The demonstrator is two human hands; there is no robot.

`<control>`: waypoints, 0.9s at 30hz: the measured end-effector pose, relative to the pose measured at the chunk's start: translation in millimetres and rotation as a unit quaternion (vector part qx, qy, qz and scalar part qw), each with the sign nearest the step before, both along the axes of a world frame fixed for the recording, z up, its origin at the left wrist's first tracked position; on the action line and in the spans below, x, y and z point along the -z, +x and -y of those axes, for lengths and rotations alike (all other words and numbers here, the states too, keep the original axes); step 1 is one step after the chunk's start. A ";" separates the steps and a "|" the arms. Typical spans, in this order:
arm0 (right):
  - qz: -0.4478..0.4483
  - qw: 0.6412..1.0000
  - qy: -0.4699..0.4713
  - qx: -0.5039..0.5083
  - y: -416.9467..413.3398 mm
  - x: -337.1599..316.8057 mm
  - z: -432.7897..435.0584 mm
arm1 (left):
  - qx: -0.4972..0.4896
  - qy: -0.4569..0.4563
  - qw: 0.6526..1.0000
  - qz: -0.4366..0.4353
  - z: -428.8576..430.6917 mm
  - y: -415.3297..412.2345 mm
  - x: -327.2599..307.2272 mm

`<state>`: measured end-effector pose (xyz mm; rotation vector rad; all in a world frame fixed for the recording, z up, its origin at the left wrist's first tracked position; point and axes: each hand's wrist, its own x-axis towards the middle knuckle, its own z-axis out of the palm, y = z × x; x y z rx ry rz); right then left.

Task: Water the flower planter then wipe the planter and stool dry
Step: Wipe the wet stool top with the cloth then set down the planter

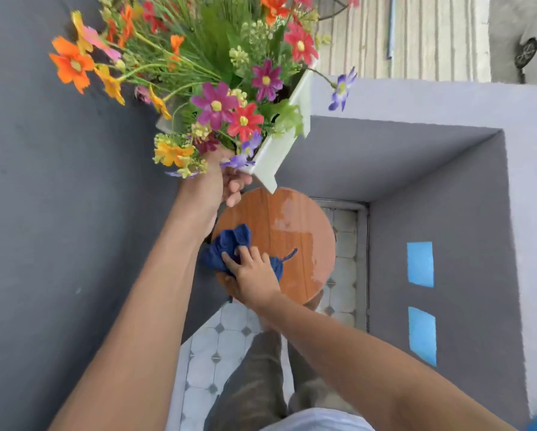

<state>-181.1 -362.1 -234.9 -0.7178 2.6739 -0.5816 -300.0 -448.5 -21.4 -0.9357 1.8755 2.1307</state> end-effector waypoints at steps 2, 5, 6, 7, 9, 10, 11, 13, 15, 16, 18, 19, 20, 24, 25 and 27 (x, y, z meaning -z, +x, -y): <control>-0.030 0.999 0.020 -0.015 -7.7 5.7 -7.8 | 0.006 -0.004 1.000 0.000 3.4 0.8 3.3; -0.049 0.998 0.040 0.008 -31.4 14.9 -38.1 | 0.015 -0.010 1.000 -0.006 7.7 4.8 7.6; -0.047 0.997 0.040 0.039 -41.8 16.5 -51.6 | 0.012 -0.007 1.000 -0.007 8.3 6.2 8.2; -0.046 0.995 0.039 0.076 -52.6 17.9 -65.4 | 0.011 -0.002 1.000 -0.009 8.6 6.8 8.5; -0.054 0.985 0.036 0.157 -75.4 18.8 -93.0 | 0.014 0.006 1.000 -0.011 7.9 7.4 6.7; -0.048 0.979 0.030 0.198 -86.1 20.0 -104.8 | 0.015 0.007 1.000 -0.011 7.5 6.9 5.6; -0.028 0.970 0.021 0.239 -95.2 21.1 -113.6 | 0.016 0.007 1.000 -0.012 7.2 6.2 4.6; 0.011 0.951 0.007 0.308 -107.1 25.9 -119.5 | 0.016 0.006 1.000 -0.017 6.8 4.5 2.6; 0.021 0.940 -0.012 0.339 -110.8 26.7 -108.1 | 0.017 0.008 1.000 -0.023 6.8 2.6 0.8; 0.018 0.939 -0.017 0.344 -109.7 25.2 -98.2 | 0.016 0.011 1.000 -0.024 5.9 1.8 -0.2; 0.006 0.944 -0.015 0.330 -101.8 22.2 -75.4 | 0.013 0.012 1.000 -0.020 3.8 -0.5 -1.3; -0.002 0.951 -0.015 0.310 -94.1 22.5 -61.9 | 0.014 0.010 1.000 -0.019 2.8 -2.0 -2.1; -0.008 0.959 -0.017 0.283 -84.4 21.9 -47.7 | 0.016 0.009 1.000 -0.017 2.1 -3.4 -2.8; -0.010 0.993 -0.046 0.105 -28.8 24.6 11.4 | 0.016 0.010 1.000 -0.017 1.9 -9.8 -4.1; -0.017 0.998 -0.054 0.036 -16.2 27.2 20.6 | 0.016 0.007 1.000 -0.017 2.1 -11.1 -4.4; -0.032 0.993 -0.053 -0.097 -7.6 29.5 27.4 | 0.012 0.005 1.000 -0.018 3.0 -13.6 -5.9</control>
